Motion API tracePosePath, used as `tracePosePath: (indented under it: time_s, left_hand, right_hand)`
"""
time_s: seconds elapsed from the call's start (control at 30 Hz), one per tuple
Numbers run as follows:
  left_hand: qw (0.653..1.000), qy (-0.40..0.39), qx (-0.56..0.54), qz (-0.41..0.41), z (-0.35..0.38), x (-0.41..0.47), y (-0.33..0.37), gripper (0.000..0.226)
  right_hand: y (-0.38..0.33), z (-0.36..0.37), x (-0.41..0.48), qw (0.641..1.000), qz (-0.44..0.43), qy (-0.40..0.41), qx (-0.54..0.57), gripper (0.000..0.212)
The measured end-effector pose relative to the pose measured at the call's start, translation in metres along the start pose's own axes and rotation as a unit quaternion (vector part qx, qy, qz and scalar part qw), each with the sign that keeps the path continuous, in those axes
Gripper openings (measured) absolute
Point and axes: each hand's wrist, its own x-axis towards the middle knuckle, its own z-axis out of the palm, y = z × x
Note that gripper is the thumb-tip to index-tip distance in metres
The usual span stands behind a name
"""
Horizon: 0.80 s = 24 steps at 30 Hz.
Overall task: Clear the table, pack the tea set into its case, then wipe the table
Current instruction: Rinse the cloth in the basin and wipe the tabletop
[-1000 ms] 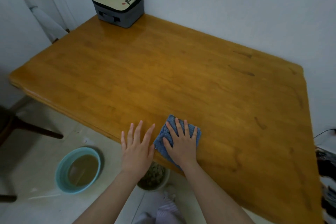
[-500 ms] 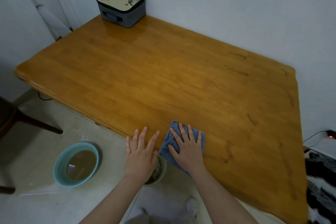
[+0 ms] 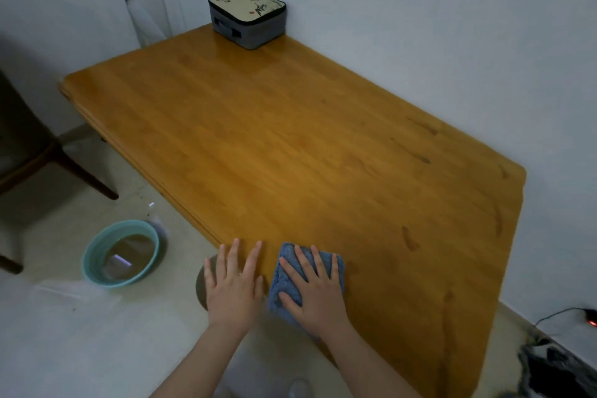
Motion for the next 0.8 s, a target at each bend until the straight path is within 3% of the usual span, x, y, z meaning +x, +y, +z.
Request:
tracePosePath:
  time_s: [0.23, 0.8]
  left_hand:
    - [0.999, -0.001, -0.002, -0.046, 0.006, -0.029, 0.046, 0.061]
    - [0.999, -0.020, -0.020, -0.033, 0.014, 0.021, 0.081, 0.061]
  right_hand:
    - [0.045, -0.009, -0.045, 0.998, -0.046, -0.009, -0.034, 0.064]
    - [0.071, -0.014, -0.010, 0.998, 0.062, -0.005, 0.002, 0.067]
